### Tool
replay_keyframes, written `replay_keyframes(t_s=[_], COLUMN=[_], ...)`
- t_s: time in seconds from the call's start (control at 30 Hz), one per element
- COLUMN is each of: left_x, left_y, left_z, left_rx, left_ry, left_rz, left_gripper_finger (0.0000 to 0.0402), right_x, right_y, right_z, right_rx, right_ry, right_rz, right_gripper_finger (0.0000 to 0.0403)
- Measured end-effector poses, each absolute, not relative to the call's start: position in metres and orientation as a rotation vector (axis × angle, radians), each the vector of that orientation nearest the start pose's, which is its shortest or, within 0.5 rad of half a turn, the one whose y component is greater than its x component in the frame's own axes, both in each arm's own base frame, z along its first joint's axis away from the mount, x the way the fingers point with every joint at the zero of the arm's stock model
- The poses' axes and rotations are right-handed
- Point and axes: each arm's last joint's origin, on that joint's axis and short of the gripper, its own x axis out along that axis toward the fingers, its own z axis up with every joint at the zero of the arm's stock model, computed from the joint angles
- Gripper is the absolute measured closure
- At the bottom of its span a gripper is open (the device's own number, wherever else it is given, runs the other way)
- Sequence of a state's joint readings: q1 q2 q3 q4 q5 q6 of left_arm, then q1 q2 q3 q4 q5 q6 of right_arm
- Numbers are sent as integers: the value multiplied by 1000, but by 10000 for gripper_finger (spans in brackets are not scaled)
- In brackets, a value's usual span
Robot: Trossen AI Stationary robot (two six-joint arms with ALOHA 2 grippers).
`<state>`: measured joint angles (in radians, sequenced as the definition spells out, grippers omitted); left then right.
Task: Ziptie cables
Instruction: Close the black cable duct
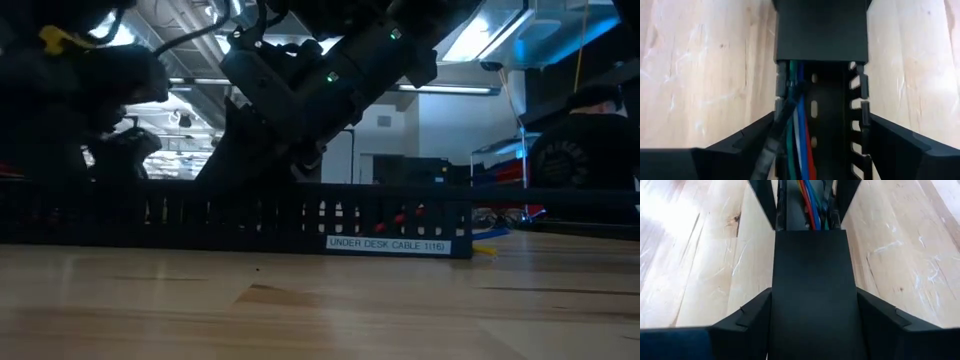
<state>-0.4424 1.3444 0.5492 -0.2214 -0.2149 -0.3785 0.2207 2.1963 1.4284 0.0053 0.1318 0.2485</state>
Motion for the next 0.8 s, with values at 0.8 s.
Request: replay_keyframes(t_s=[0.8], left_x=[214], left_y=[-87], left_z=[123], left_rx=[-88], left_ry=[727], left_rz=[-19], left_gripper_finger=[197], right_x=[457], right_y=[99], right_z=[123], right_rx=[89], right_ry=[679], right_rz=[22], right_gripper_finger=[174])
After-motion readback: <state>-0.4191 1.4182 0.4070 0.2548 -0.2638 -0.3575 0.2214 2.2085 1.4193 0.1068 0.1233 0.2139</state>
